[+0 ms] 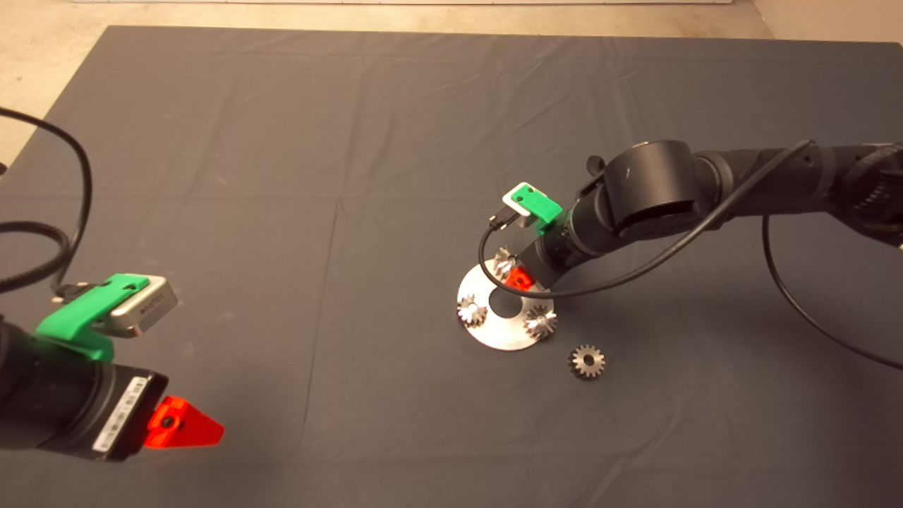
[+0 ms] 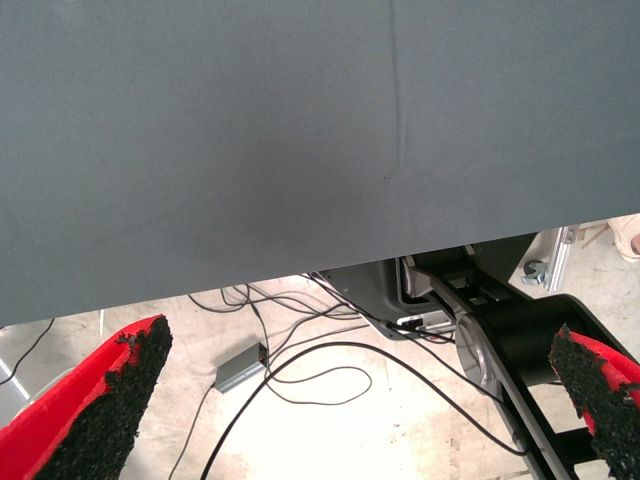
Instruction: Remove an incorrectly installed larger gear and replace it with the correct smaller gear
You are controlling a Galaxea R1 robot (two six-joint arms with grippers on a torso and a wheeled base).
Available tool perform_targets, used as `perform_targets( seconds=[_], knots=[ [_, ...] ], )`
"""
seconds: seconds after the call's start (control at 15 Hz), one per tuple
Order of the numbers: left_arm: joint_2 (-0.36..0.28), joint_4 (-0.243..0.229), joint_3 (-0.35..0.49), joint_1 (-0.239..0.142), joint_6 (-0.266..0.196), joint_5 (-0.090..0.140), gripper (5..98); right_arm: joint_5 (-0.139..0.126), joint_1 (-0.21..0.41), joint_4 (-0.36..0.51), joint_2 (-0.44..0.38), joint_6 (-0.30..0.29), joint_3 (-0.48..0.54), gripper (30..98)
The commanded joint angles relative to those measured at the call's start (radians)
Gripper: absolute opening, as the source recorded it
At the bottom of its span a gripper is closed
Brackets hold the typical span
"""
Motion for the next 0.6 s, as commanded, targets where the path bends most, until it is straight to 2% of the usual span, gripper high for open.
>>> perform_targets(
  seconds=[0.0,0.13,0.2,0.4,0.53],
  knots=[
    [-0.002,-0.017,0.014,-0.014,0.002,0.004,97.7,0.054,0.004,-0.049,0.002,-0.002,-0.038,97.1],
    [-0.002,-0.017,0.014,-0.014,0.001,0.004,97.7,0.094,-0.002,-0.049,0.008,-0.004,-0.059,97.1],
    [-0.003,-0.017,0.014,-0.014,0.002,0.006,97.7,0.099,-0.002,-0.049,0.01,-0.004,-0.061,97.1],
    [-0.003,-0.017,0.014,-0.014,0.002,0.006,97.7,0.099,-0.002,-0.053,0.027,-0.009,-0.059,95.5],
    [-0.004,-0.017,0.014,-0.014,0.002,0.006,97.7,0.098,-0.008,-0.053,0.039,-0.043,-0.058,95.5]
  ],
)
